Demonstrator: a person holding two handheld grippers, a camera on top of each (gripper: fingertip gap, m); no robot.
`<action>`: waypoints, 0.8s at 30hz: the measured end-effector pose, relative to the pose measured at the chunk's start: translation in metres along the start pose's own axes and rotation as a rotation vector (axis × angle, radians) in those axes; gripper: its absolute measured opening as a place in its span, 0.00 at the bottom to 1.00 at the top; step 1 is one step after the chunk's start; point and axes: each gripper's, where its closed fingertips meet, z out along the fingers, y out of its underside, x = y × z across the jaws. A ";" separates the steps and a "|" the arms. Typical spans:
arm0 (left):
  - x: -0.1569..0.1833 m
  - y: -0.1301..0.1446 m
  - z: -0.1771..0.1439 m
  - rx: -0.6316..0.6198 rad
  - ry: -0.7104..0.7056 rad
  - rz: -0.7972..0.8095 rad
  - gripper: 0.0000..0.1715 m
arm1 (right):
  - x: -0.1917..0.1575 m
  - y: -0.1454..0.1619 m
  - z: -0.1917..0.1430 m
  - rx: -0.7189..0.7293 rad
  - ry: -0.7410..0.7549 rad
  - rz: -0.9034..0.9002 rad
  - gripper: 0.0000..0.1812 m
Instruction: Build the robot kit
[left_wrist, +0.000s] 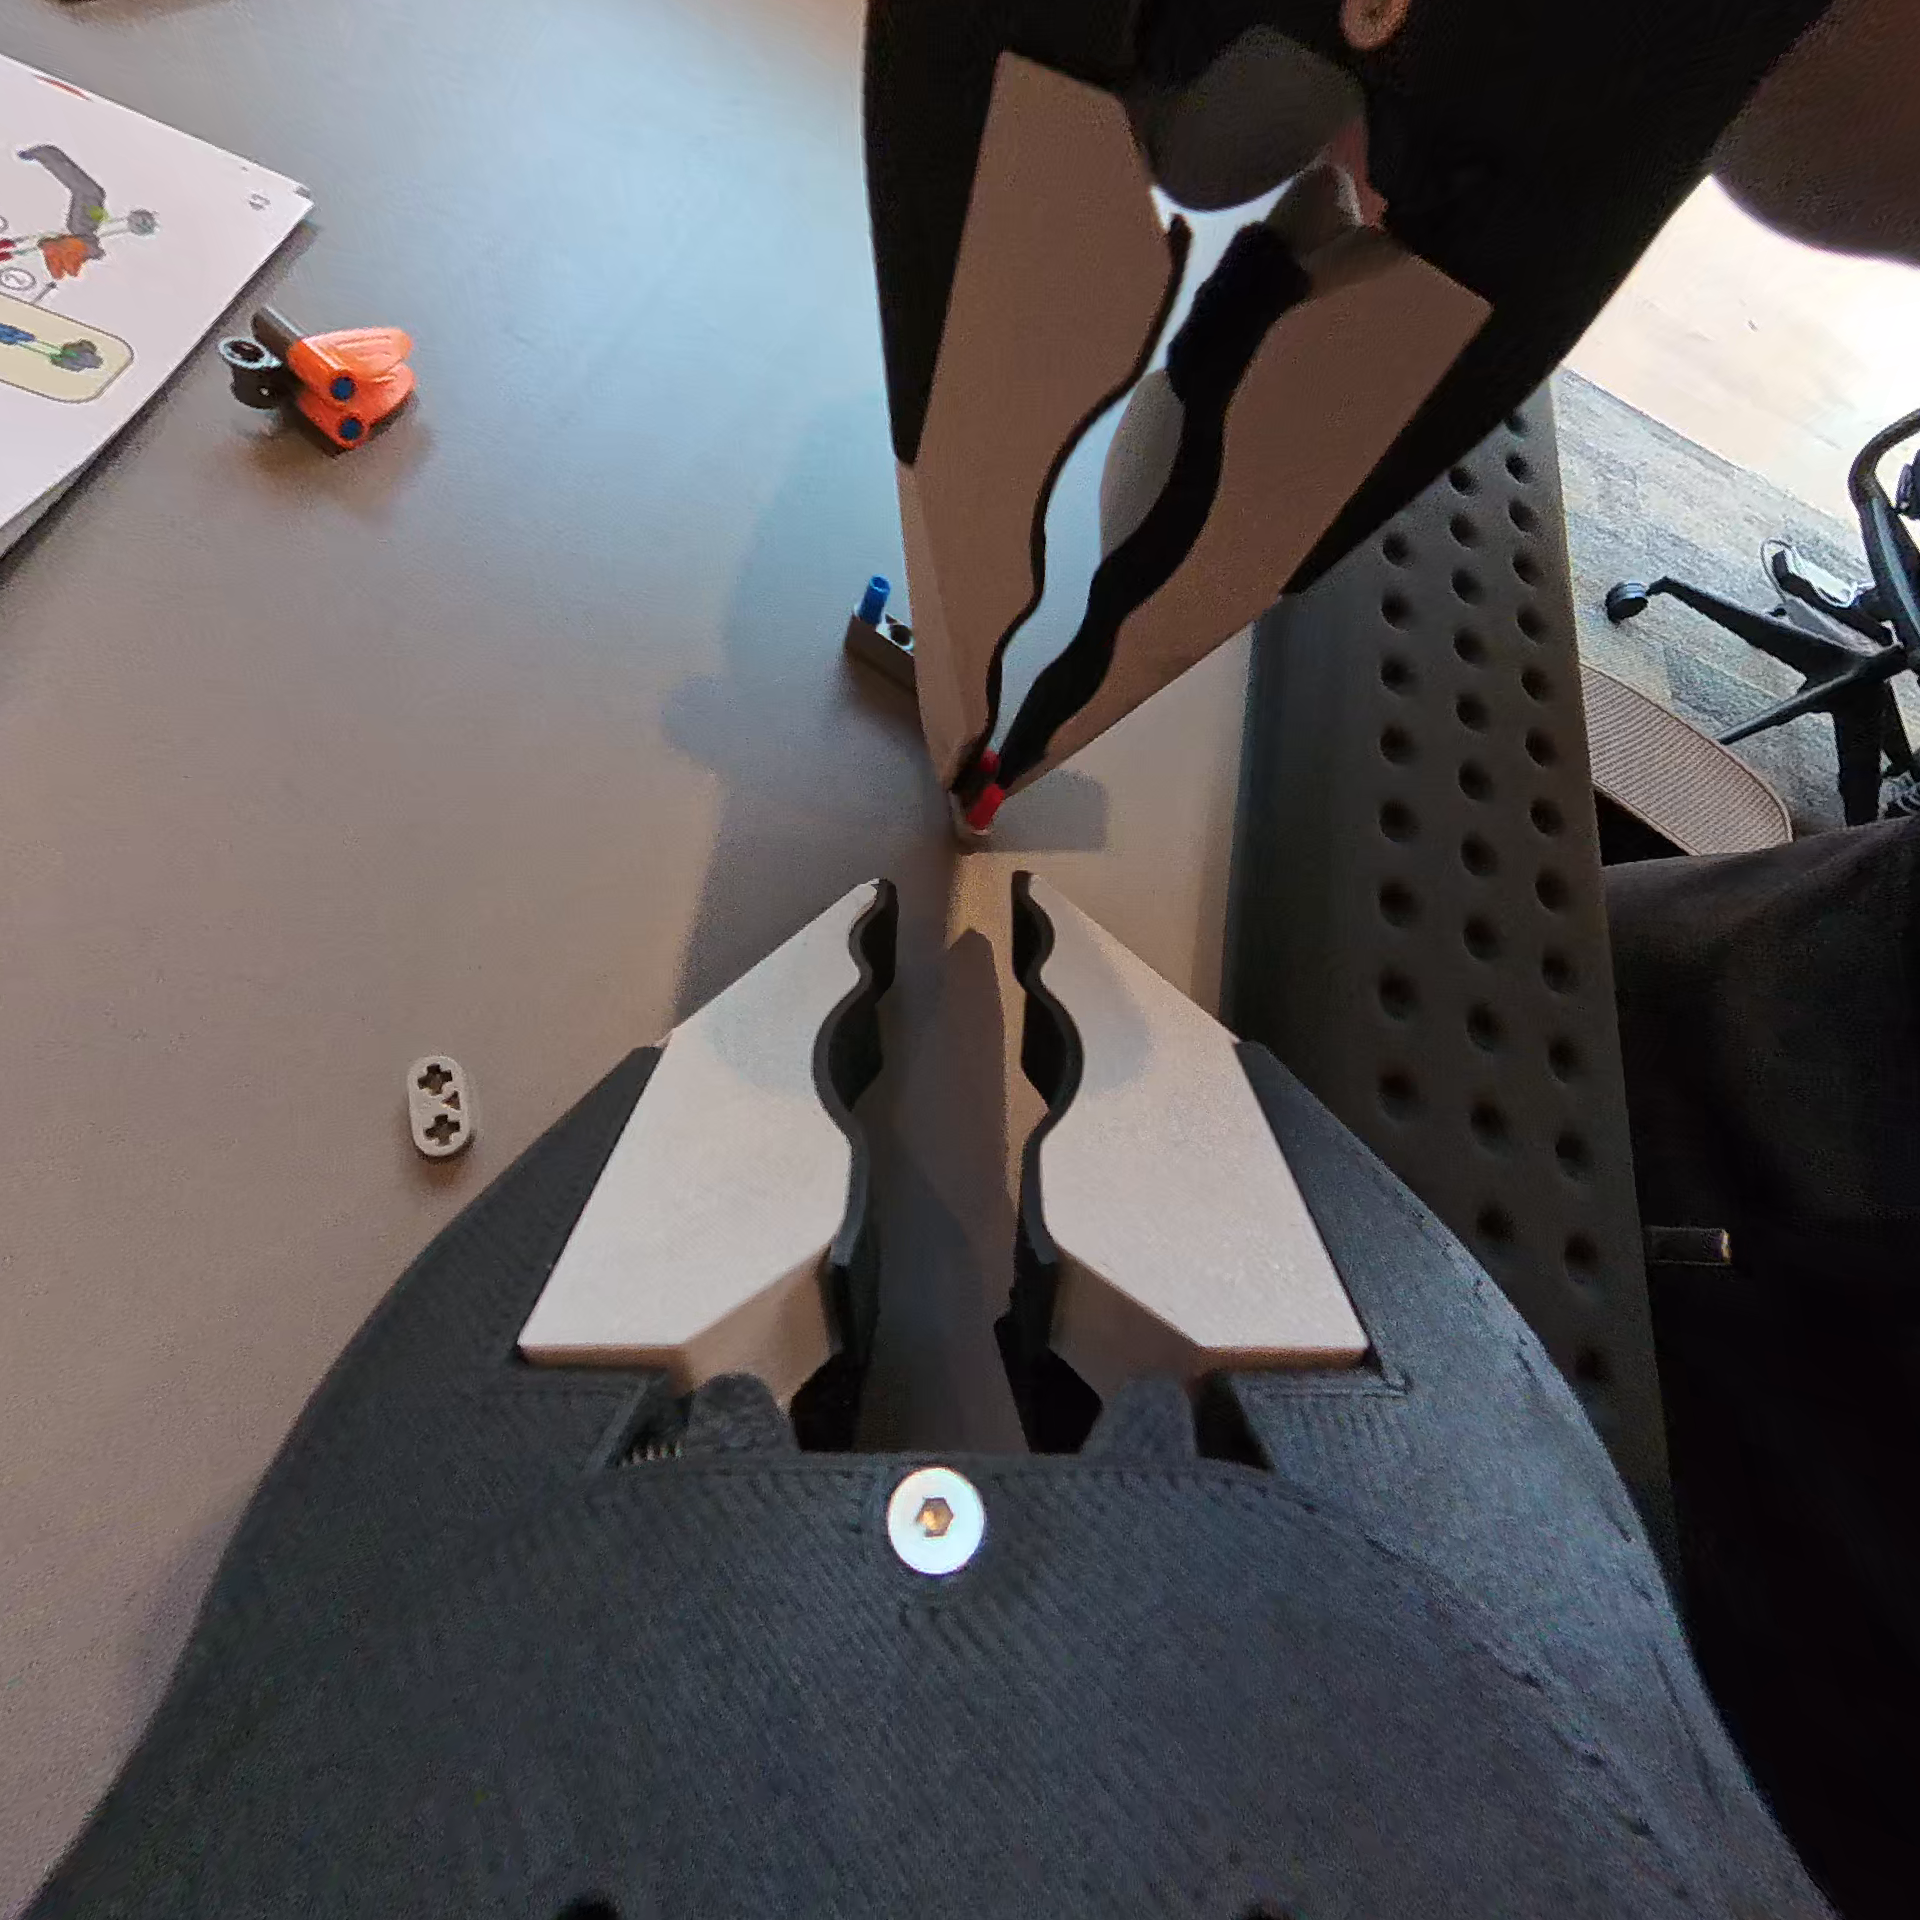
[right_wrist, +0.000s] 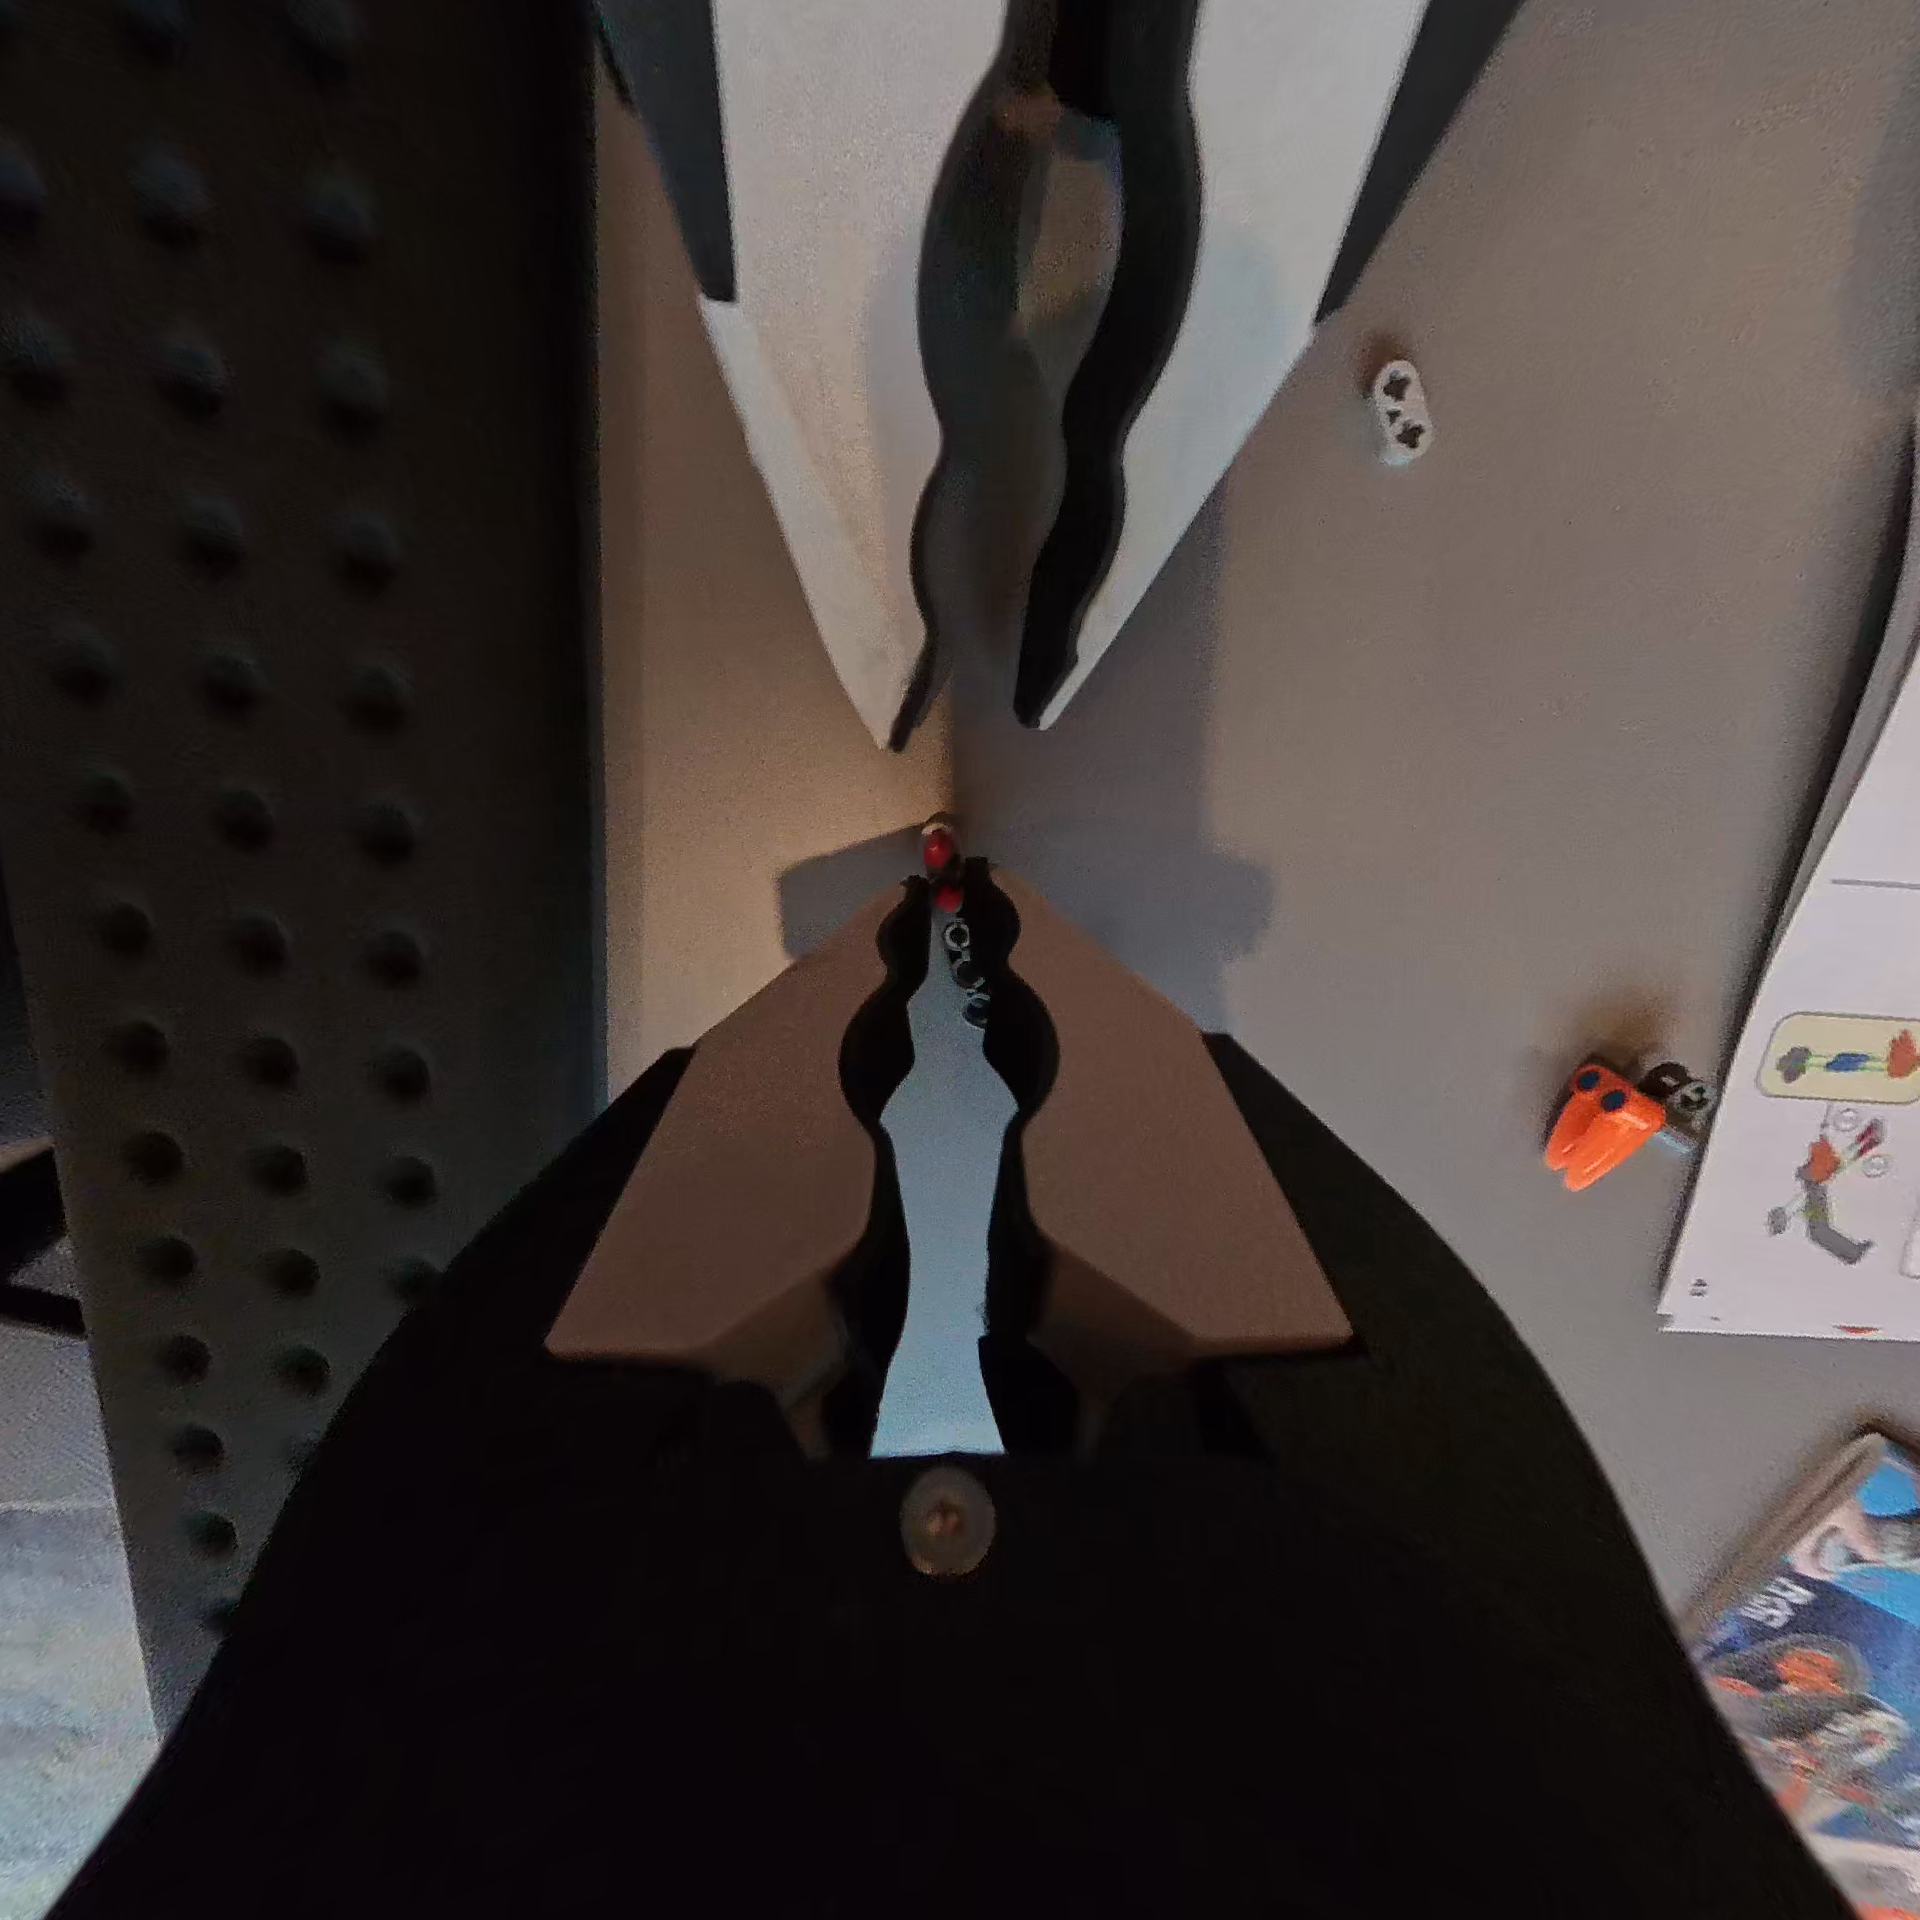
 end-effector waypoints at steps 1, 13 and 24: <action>0.001 0.000 0.000 0.001 0.000 0.006 0.13 | 0.001 0.001 -0.001 0.024 0.005 0.033 0.05; 0.033 -0.051 -0.019 0.228 0.152 0.007 0.13 | 0.002 -0.023 -0.097 0.742 -0.790 0.858 0.04; 0.043 -0.104 -0.044 0.399 0.281 -0.161 0.10 | -0.016 -0.036 -0.122 0.782 -0.906 0.817 0.05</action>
